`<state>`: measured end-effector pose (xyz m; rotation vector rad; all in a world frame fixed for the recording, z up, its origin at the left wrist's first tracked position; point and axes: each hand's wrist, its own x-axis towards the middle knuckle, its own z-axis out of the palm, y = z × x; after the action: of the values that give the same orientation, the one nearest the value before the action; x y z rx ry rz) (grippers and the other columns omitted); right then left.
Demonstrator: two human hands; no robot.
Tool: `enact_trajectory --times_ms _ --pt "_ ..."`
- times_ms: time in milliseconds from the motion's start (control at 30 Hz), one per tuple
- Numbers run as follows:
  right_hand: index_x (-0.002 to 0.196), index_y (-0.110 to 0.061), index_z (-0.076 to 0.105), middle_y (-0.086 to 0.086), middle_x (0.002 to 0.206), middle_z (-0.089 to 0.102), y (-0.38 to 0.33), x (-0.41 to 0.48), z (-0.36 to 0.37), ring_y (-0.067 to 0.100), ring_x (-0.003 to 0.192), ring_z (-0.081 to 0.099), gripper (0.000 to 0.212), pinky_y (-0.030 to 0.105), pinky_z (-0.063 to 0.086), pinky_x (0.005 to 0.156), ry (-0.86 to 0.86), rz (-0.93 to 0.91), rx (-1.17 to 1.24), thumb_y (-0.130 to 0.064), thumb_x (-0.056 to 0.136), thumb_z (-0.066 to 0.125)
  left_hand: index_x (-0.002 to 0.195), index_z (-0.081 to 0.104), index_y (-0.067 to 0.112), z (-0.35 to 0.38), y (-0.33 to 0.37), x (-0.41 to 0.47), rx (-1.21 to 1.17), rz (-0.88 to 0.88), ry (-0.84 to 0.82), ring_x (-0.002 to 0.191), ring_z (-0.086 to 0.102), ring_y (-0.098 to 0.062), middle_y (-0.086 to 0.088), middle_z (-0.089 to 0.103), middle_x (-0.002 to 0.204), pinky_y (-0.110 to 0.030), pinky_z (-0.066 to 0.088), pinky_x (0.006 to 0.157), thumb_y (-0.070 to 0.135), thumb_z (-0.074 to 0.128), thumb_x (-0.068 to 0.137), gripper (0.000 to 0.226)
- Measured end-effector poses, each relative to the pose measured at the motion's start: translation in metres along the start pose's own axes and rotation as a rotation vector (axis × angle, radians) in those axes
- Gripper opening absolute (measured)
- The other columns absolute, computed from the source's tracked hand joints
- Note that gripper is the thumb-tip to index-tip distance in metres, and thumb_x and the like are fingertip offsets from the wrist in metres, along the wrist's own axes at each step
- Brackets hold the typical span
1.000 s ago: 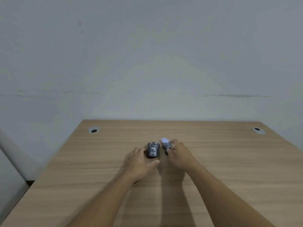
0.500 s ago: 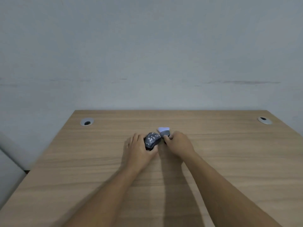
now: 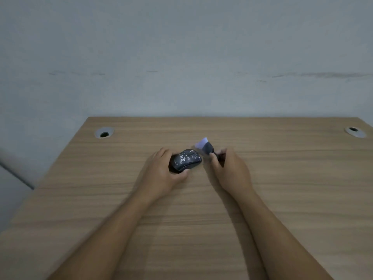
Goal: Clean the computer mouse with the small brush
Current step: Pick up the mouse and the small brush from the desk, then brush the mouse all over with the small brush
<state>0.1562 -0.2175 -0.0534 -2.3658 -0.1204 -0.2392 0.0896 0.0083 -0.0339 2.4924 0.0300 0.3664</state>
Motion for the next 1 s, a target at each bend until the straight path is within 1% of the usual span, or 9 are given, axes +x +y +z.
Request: enact_trajectory --times_ms 167,333,433,533,667,733,800,900,1000 --pt "0.114 -0.025 0.055 -0.014 0.09 0.08 0.007 0.008 0.003 0.009 0.085 0.075 0.018 0.044 0.058 0.082 -0.002 -0.068 0.201 -0.041 0.111 0.063 0.13 0.078 0.015 0.003 -0.004 0.003 -0.093 -0.02 -0.027 0.119 0.067 -0.025 0.0 0.074 0.123 -0.047 0.052 0.11 0.034 0.098 0.085 0.053" --pt "0.112 -0.028 0.062 -0.013 0.093 0.076 0.011 0.018 0.0 0.015 0.089 0.074 0.007 0.041 0.056 0.086 0.021 -0.055 0.432 -0.035 0.111 0.063 0.133 0.077 0.027 0.003 -0.009 0.006 -0.176 -0.029 -0.035 0.12 0.069 -0.022 0.005 0.08 0.121 -0.046 0.054 0.111 0.037 0.097 0.085 0.053" --pt "0.101 -0.031 0.063 -0.013 0.086 0.074 0.011 0.019 -0.001 0.008 0.081 0.07 0.015 0.031 0.053 0.078 0.08 -0.018 0.541 -0.044 0.109 0.065 0.137 0.074 0.034 0.004 -0.015 0.006 -0.249 -0.081 -0.085 0.127 0.073 -0.022 0.001 0.08 0.128 -0.047 0.055 0.116 0.039 0.097 0.086 0.056" --pt "0.094 -0.03 0.06 -0.005 0.088 0.074 0.011 0.016 -0.004 0.013 0.08 0.07 0.025 0.029 0.051 0.075 0.16 0.04 0.552 -0.049 0.106 0.069 0.136 0.075 0.032 0.003 -0.015 0.006 -0.335 -0.106 -0.131 0.125 0.077 -0.019 0.003 0.084 0.128 -0.046 0.057 0.117 0.035 0.096 0.089 0.052" --pt "0.098 -0.032 0.064 -0.013 0.068 0.071 0.008 0.009 -0.007 0.003 0.062 0.062 0.015 0.014 0.046 0.057 0.161 0.08 0.638 -0.044 0.107 0.068 0.127 0.078 0.038 0.003 -0.006 0.005 -0.359 -0.129 -0.106 0.112 0.078 -0.001 0.014 0.086 0.117 -0.028 0.059 0.098 0.05 0.096 0.087 0.046" --pt "0.099 -0.033 0.073 -0.016 0.065 0.068 0.008 0.005 -0.01 -0.001 0.059 0.057 0.016 0.011 0.042 0.054 0.157 0.06 0.677 -0.042 0.109 0.066 0.128 0.079 0.037 0.005 -0.003 0.003 -0.346 -0.136 -0.081 0.119 0.077 -0.011 0.011 0.085 0.119 -0.037 0.06 0.106 0.051 0.095 0.087 0.046" --pt "0.101 -0.034 0.08 -0.014 0.065 0.065 0.007 0.002 -0.012 -0.002 0.056 0.053 0.021 0.012 0.04 0.054 0.15 0.066 0.736 -0.047 0.109 0.066 0.129 0.079 0.036 0.003 -0.002 0.001 -0.345 -0.132 -0.078 0.123 0.074 -0.017 0.01 0.083 0.121 -0.043 0.059 0.112 0.05 0.094 0.089 0.046" --pt "0.107 -0.032 0.086 -0.011 0.067 0.061 0.008 0.002 -0.013 0.001 0.055 0.046 0.035 0.021 0.038 0.061 0.104 0.108 0.825 -0.06 0.105 0.066 0.128 0.078 0.036 0.0 -0.004 -0.003 -0.363 -0.122 -0.083 0.122 0.074 -0.015 0.009 0.083 0.12 -0.041 0.059 0.11 0.049 0.094 0.089 0.044" --pt "0.109 -0.028 0.088 -0.009 0.074 0.066 0.009 0.005 -0.017 0.004 0.065 0.051 0.044 0.028 0.039 0.072 0.064 0.131 0.878 -0.066 0.102 0.067 0.127 0.078 0.036 -0.001 -0.004 -0.004 -0.361 -0.12 -0.078 0.122 0.073 -0.016 0.009 0.083 0.119 -0.041 0.058 0.11 0.047 0.094 0.09 0.042"
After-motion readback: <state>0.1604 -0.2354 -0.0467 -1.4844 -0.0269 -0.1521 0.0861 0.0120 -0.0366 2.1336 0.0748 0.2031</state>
